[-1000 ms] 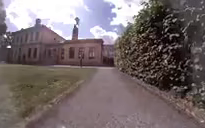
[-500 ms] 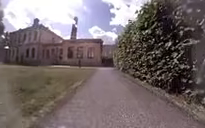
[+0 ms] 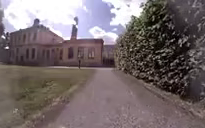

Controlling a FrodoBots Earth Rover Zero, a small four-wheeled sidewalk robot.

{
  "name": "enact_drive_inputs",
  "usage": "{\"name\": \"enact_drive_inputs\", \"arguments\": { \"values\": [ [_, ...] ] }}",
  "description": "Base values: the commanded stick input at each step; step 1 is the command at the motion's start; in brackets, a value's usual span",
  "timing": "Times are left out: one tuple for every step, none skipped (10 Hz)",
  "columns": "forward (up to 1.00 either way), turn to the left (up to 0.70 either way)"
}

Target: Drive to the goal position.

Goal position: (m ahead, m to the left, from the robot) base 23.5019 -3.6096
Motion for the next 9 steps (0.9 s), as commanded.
{"name": "enact_drive_inputs", "arguments": {
  "values": [
    [0.85, 0.00],
    [0.85, 0.00],
    [0.85, 0.00],
    [0.85, -0.19],
    [0.85, -0.34],
    [0.85, -0.09],
    [0.85, 0.00],
    [0.85, 0.00],
    [0.85, 0.00]
  ]
}}
